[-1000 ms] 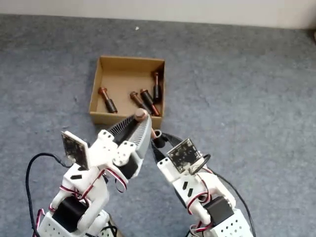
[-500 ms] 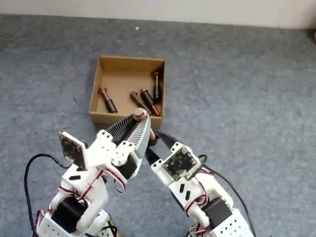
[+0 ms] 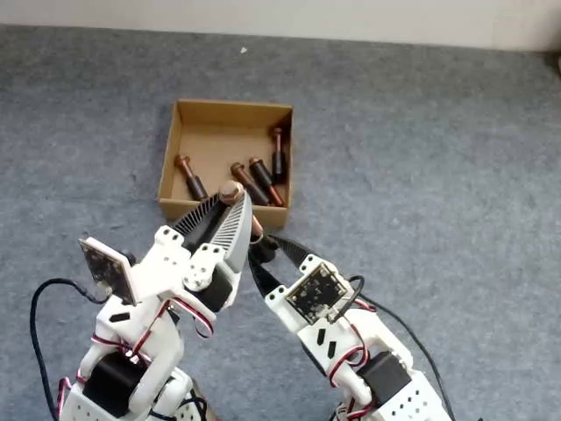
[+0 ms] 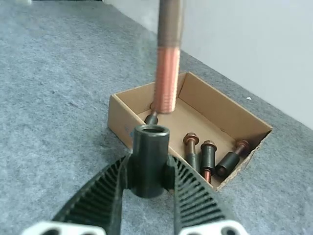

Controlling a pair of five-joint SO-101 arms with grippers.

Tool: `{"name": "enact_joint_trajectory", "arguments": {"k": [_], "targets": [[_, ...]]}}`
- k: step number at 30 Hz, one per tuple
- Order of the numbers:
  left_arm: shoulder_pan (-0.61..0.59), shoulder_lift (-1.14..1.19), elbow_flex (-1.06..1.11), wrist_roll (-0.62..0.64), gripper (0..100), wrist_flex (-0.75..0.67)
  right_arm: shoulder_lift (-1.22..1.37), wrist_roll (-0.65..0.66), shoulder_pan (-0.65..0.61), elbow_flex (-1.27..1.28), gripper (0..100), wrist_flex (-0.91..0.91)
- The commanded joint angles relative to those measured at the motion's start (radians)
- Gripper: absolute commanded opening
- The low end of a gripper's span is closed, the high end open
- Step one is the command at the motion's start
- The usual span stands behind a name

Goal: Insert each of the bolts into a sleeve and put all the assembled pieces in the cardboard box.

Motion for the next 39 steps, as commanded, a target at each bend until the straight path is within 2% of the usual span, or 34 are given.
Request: {"name": "enact_joint_trajectory", "arguments": {"k": [1, 10, 21, 29, 39], "targets": [[-0.007, -0.005, -0.054, 0.005, 1, 0.003, -0.022, 0.006, 0.007, 0.102, 0.4, -0.027], [-0.007, -0.005, -0.058, 0.005, 1, 0.101, -0.024, 0.008, 0.007, 0.099, 0.4, -0.027], [-0.008, -0.005, -0.053, 0.005, 1, 0.109, -0.024, 0.008, -0.007, 0.097, 0.4, -0.091], [-0.007, -0.005, 0.008, 0.005, 1, 0.103, -0.024, 0.008, -0.064, 0.097, 0.4, -0.091], [-0.007, -0.005, 0.024, -0.002, 1, 0.109, -0.024, 0.006, -0.048, 0.097, 0.4, -0.113]]}}
